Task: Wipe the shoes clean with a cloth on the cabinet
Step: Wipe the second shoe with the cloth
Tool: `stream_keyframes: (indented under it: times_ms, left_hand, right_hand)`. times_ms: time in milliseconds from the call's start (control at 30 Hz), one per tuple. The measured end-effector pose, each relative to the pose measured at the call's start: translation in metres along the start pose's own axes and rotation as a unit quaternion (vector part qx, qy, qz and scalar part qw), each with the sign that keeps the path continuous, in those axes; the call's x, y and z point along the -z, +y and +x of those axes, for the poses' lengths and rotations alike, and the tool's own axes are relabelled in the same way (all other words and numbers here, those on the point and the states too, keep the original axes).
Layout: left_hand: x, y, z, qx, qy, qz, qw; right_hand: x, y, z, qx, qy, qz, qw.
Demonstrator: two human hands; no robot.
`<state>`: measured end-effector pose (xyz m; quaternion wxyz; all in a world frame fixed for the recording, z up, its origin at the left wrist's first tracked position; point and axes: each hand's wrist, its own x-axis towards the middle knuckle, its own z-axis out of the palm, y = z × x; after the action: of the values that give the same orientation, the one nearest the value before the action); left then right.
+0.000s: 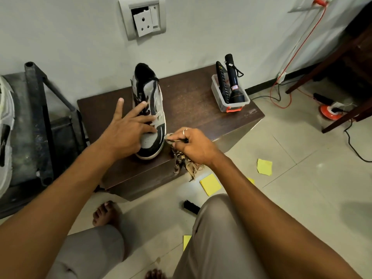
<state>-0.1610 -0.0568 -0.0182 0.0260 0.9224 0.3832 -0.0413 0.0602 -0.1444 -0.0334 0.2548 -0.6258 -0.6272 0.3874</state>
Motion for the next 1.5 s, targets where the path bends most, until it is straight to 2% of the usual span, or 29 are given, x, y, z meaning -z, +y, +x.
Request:
stream_keyframes:
  times_ms: [100, 167, 233, 267, 367, 467, 633, 867, 1200, 1500]
  left_hand:
    - [-0.005, -0.003, -0.011, 0.022, 0.026, -0.15, 0.988]
    - [-0.015, 0.003, -0.019, 0.058, 0.105, -0.267, 0.956]
    - [-0.03, 0.012, -0.021, 0.128, 0.202, -0.31, 0.92]
    - [-0.037, 0.017, -0.018, 0.166, 0.225, -0.326, 0.903]
    - [-0.056, 0.032, -0.002, 0.233, 0.205, -0.366, 0.877]
    - [-0.068, 0.034, 0.011, 0.243, 0.196, -0.364, 0.877]
    - [-0.073, 0.034, 0.011, 0.238, 0.207, -0.376, 0.871]
    - [-0.07, 0.029, 0.009, 0.214, 0.183, -0.385, 0.879]
    - [-0.069, 0.035, 0.012, 0.236, 0.191, -0.386, 0.871]
    - [-0.069, 0.028, 0.009, 0.207, 0.17, -0.416, 0.869]
  right_hand:
    - [-0.001, 0.002, 0.005, -0.035, 0.094, 0.035, 0.994]
    - [-0.005, 0.0, 0.008, -0.043, 0.119, 0.045, 0.991]
    - [-0.013, -0.006, 0.011, -0.029, 0.133, 0.032, 0.99]
    - [-0.019, -0.01, 0.014, -0.018, 0.133, 0.024, 0.991]
    - [-0.036, -0.018, 0.023, -0.015, 0.143, 0.018, 0.989]
    - [-0.054, -0.025, 0.018, -0.037, 0.168, 0.021, 0.985]
    - [-0.085, -0.026, -0.009, -0.073, 0.155, 0.03, 0.985]
    - [-0.064, -0.031, 0.031, -0.067, 0.256, 0.022, 0.964]
    - [-0.077, -0.019, 0.008, -0.071, 0.183, -0.04, 0.98]
    - [-0.059, -0.02, 0.051, -0.072, 0.211, -0.073, 0.972]
